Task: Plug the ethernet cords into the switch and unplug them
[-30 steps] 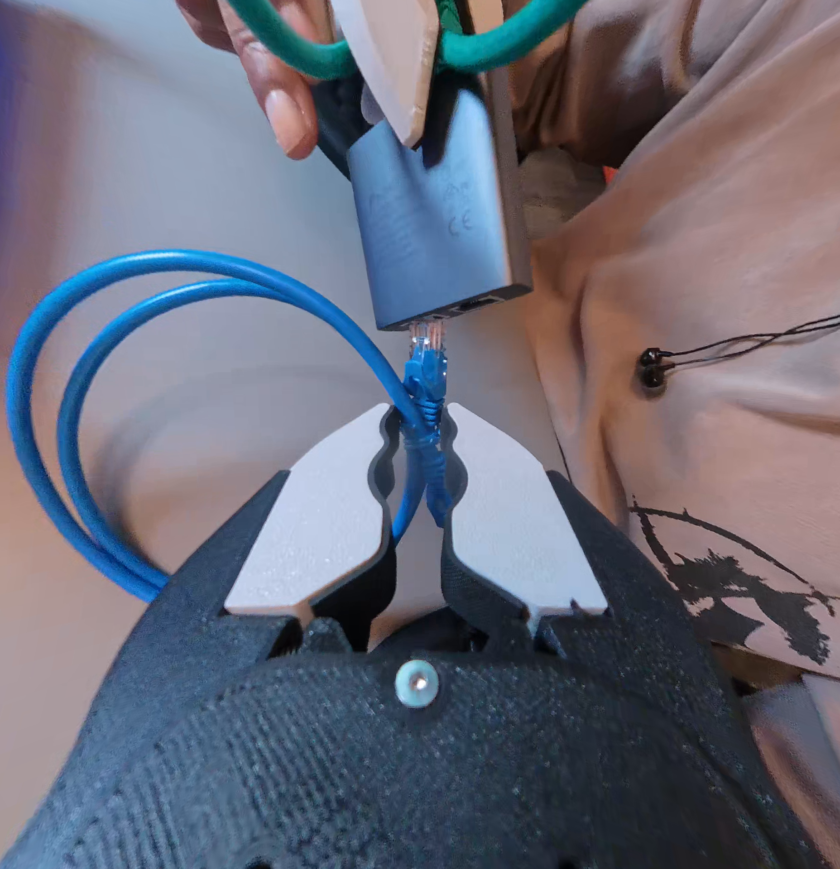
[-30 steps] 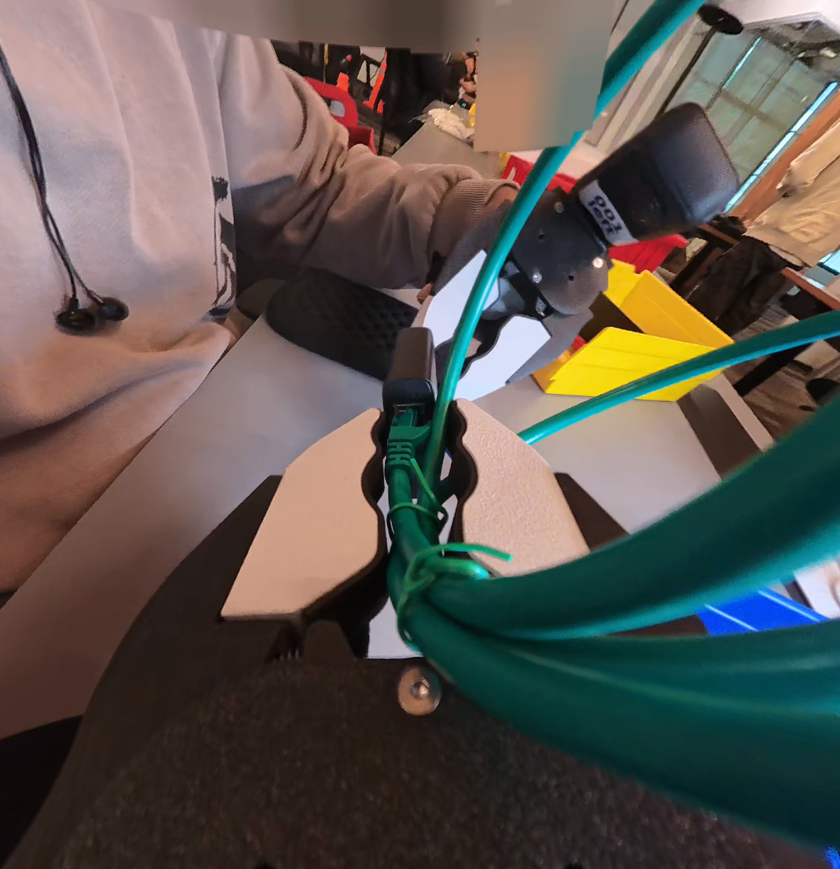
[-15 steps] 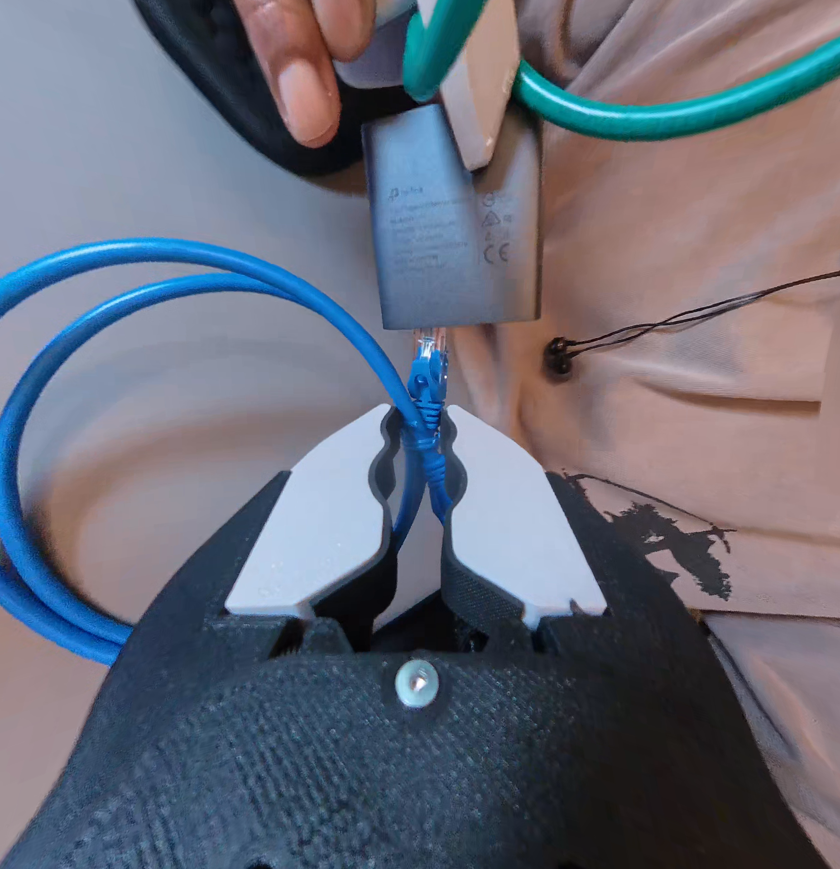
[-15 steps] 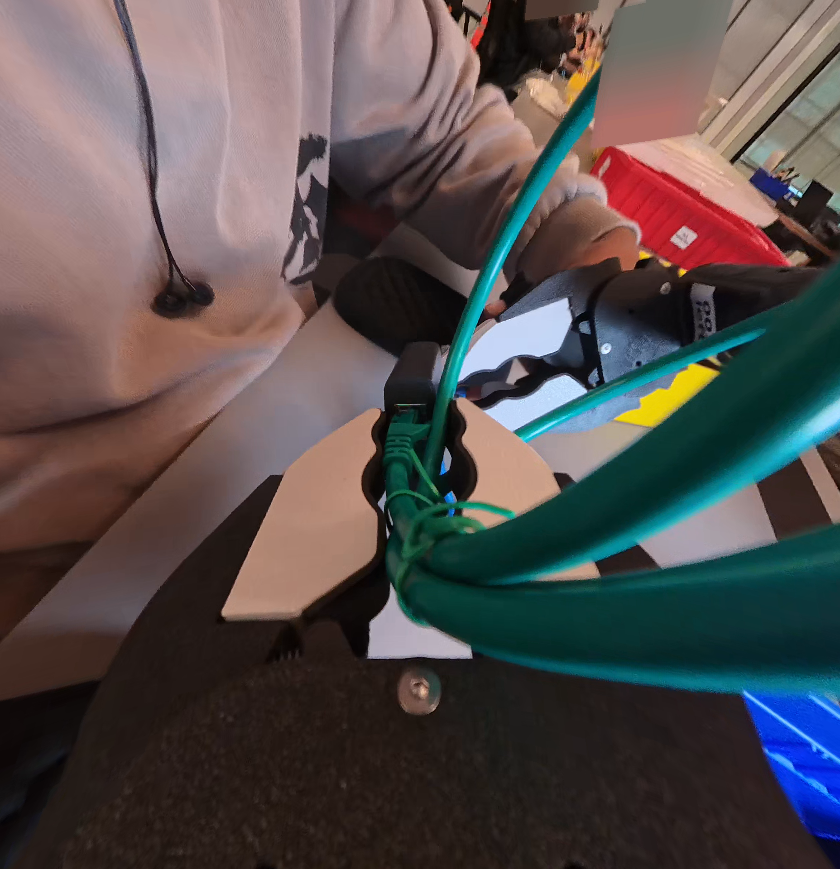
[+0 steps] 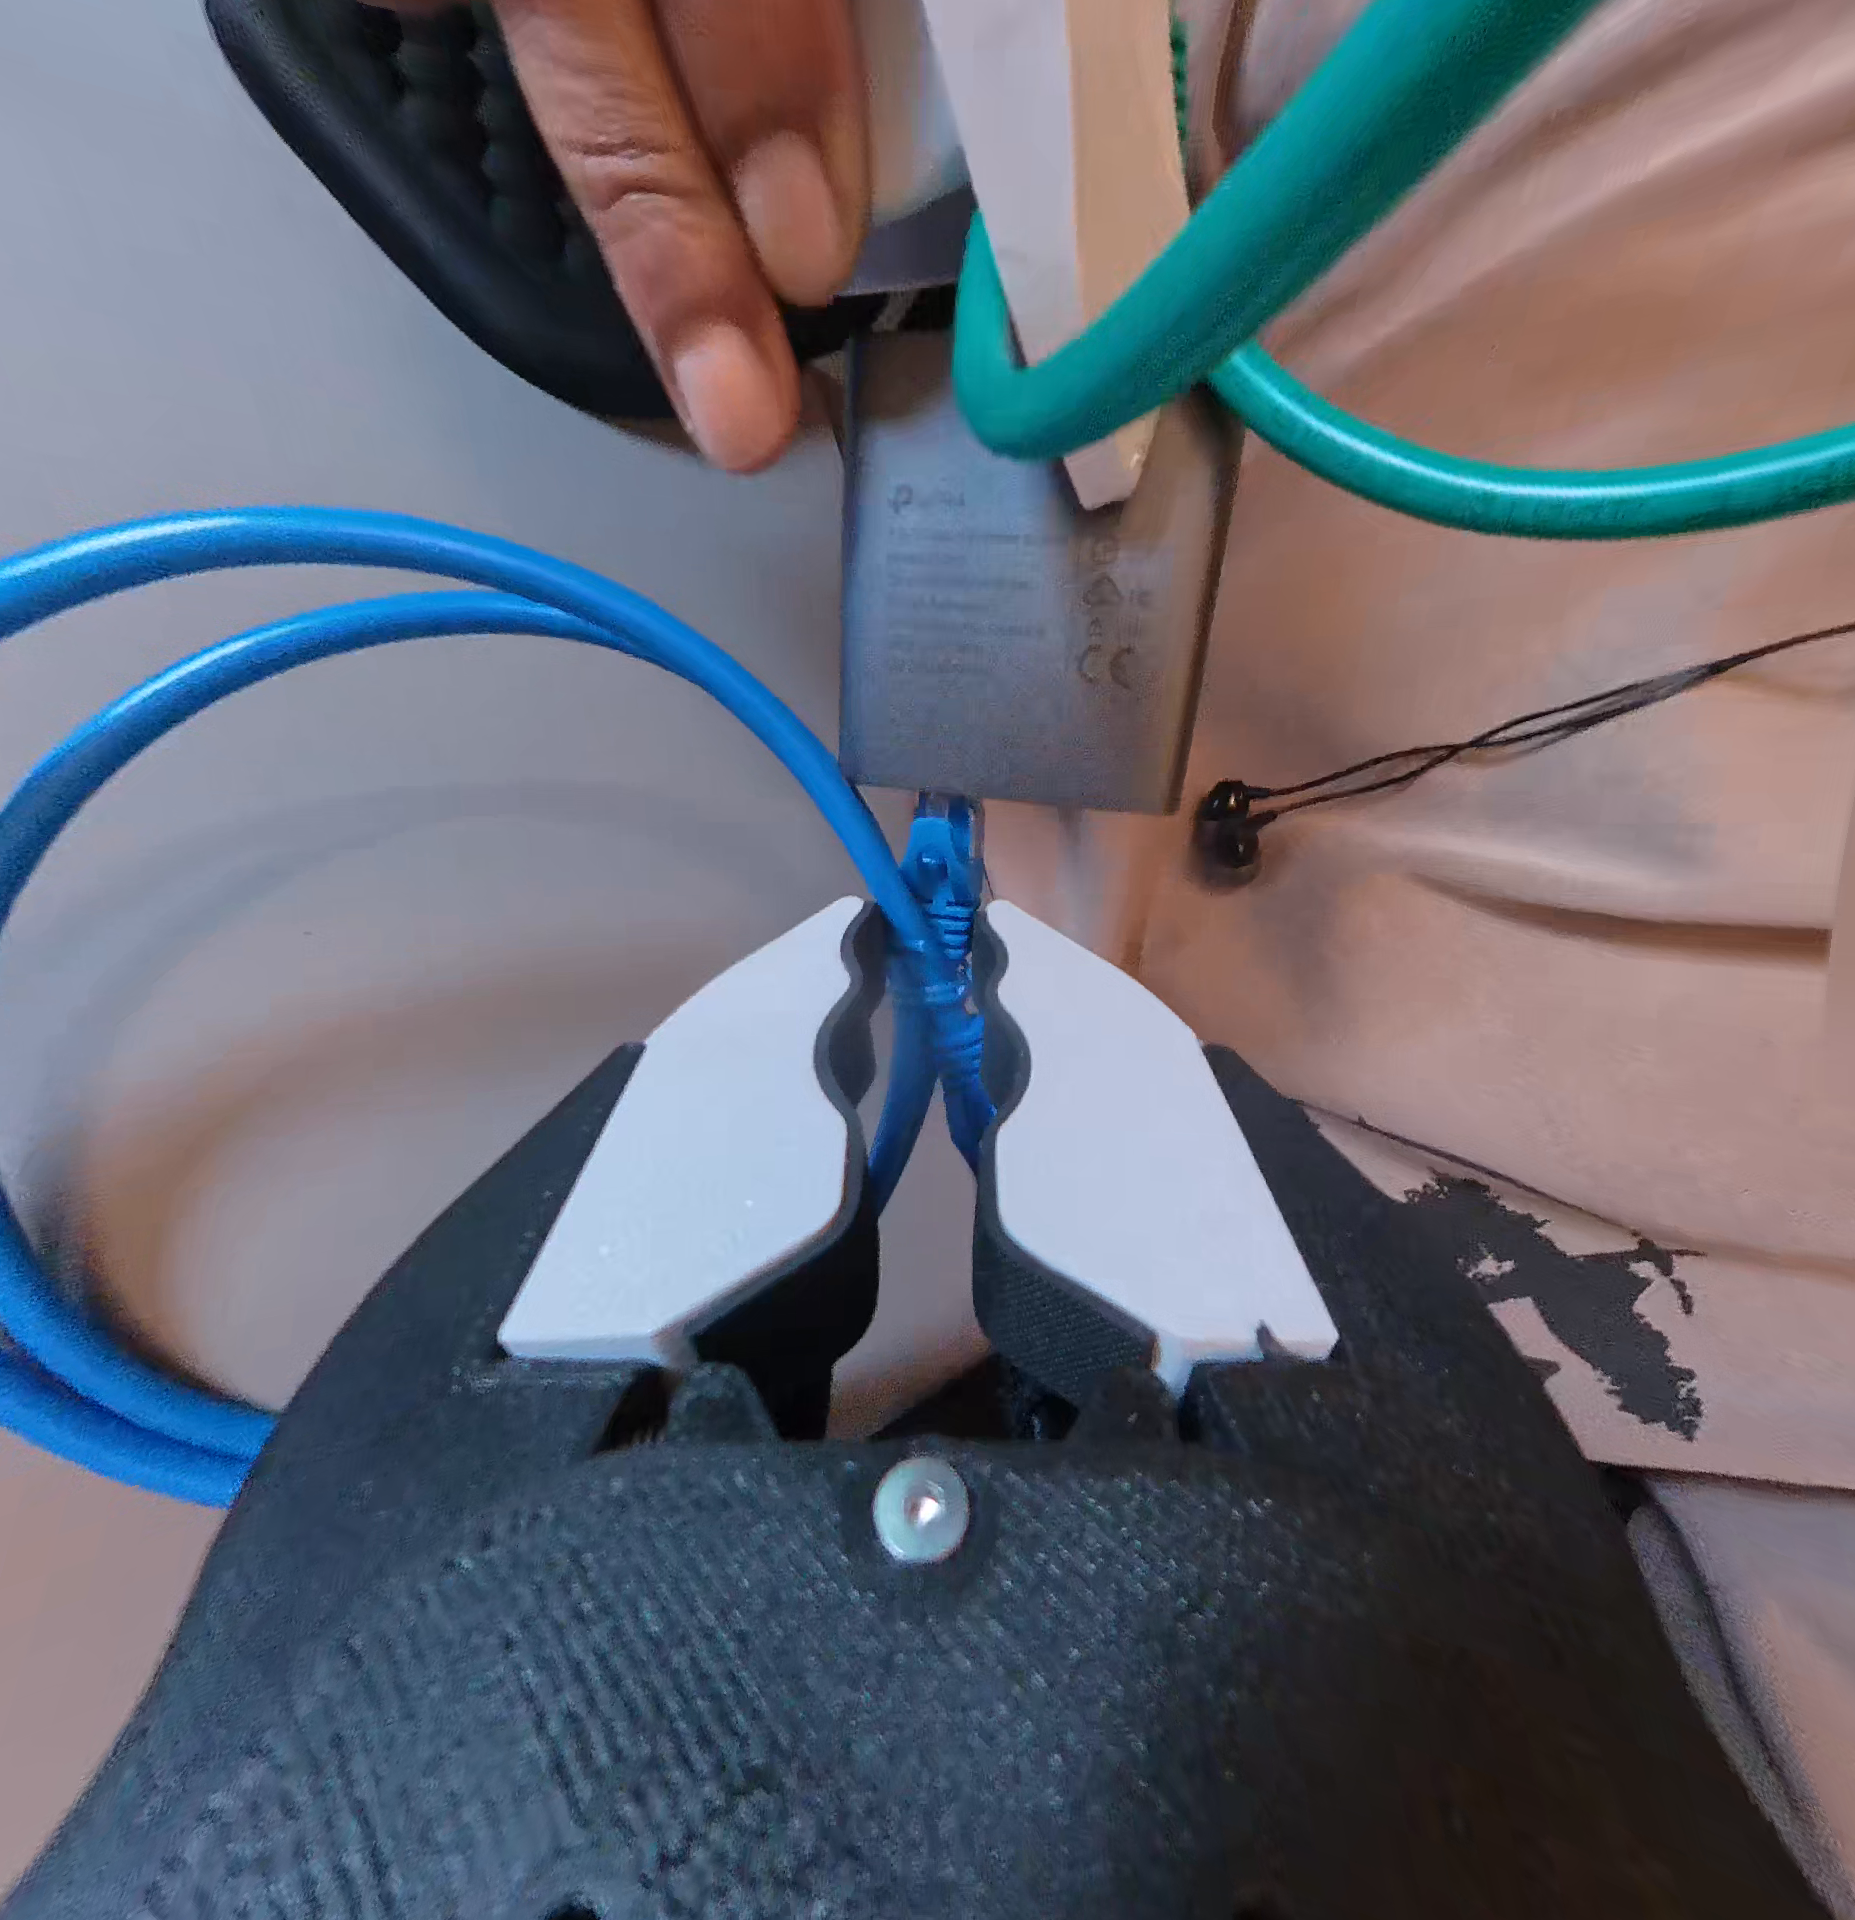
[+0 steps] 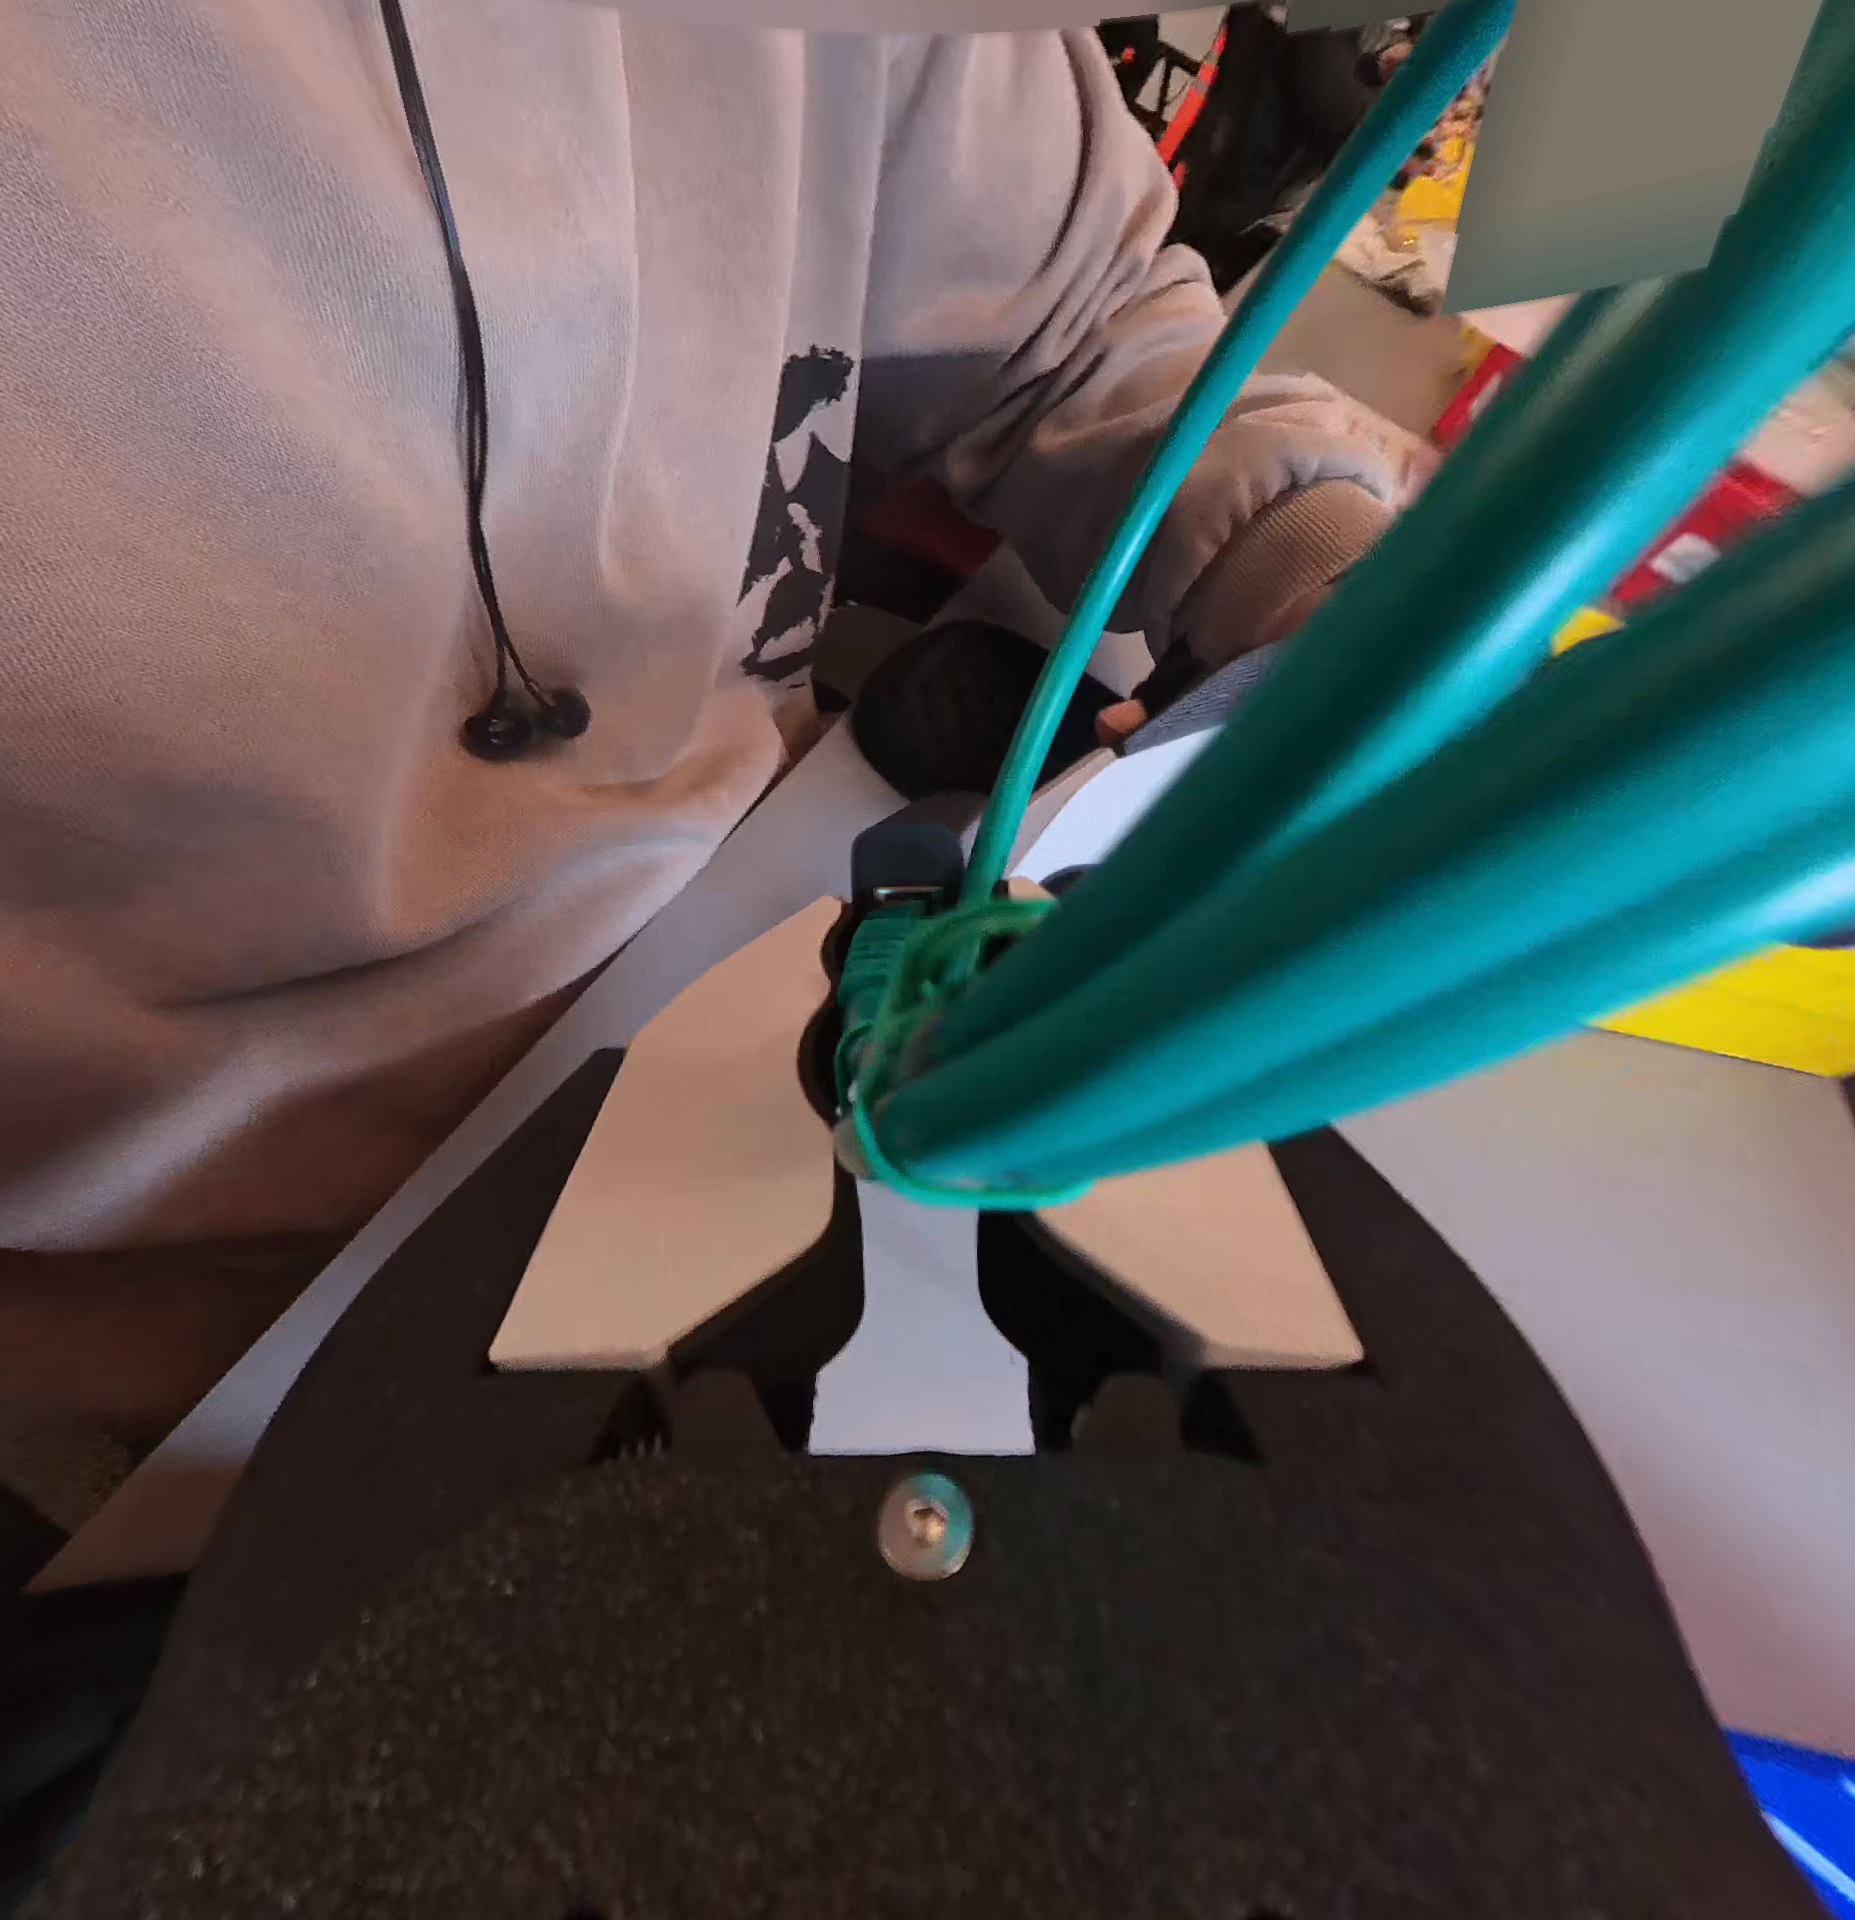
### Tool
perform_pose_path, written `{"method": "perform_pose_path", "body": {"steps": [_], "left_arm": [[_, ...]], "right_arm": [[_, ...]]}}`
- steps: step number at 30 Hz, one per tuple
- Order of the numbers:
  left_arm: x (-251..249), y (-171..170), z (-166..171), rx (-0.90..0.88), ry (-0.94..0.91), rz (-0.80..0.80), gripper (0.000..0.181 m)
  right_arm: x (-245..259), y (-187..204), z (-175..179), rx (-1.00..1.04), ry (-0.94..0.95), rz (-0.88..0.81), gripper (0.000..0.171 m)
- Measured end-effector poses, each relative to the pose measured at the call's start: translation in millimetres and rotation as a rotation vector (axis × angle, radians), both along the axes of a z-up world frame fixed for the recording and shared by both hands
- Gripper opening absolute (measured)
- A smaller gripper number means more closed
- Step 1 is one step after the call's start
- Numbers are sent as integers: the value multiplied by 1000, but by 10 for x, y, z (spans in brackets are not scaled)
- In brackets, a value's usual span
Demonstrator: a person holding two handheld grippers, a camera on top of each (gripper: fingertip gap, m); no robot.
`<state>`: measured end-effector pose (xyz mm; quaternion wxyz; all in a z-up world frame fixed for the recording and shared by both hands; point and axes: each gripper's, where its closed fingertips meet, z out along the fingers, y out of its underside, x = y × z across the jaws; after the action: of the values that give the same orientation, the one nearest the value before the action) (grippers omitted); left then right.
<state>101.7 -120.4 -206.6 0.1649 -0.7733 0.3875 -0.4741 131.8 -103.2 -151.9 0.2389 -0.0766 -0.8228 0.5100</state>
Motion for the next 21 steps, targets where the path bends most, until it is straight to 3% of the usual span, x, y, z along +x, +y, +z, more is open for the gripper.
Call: {"method": "perform_pose_path", "body": {"steps": [5,10,21], "left_arm": [[-53,-44,25,44,-35,14,16],[-228,134,185,170,-138,177,18],[-368,102,145,108,-213,269,16]], "right_arm": [[-54,-2,-8,-63,-9,-1,24],[-215,320,33,-125,17,-157,25],[-376,414,-217,114,86,-320,27]]}}
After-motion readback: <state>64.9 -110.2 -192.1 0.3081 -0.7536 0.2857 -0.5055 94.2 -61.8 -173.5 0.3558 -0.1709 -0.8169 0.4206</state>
